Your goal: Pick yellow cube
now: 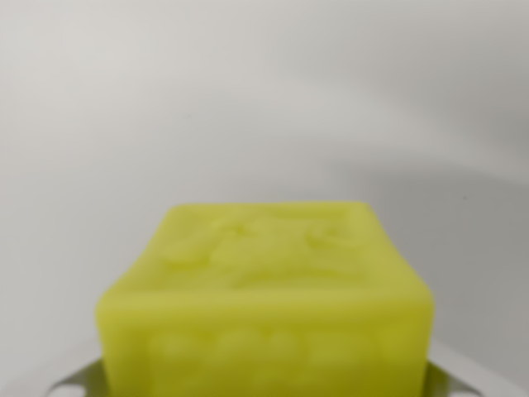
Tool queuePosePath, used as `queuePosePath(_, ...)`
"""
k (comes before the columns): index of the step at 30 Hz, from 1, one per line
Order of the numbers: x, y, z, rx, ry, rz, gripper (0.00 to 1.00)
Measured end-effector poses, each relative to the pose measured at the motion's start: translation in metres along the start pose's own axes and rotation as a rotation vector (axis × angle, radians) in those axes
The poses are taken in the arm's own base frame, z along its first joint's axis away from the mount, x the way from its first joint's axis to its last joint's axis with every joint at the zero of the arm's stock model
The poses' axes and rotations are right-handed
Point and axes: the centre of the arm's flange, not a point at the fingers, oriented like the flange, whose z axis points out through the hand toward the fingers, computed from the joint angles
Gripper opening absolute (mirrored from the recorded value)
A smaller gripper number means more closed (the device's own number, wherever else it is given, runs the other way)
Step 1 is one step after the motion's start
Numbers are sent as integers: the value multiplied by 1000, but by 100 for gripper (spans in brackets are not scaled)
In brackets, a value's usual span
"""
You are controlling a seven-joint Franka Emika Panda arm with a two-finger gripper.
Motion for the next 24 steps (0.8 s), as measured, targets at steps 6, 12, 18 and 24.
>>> queuePosePath(6,0,0,-10,0,0,0,0)
queuePosePath(12,0,0,-20,0,0,0,0)
queuePosePath(18,0,0,-30,0,0,0,0)
queuePosePath(24,0,0,-40,0,0,0,0)
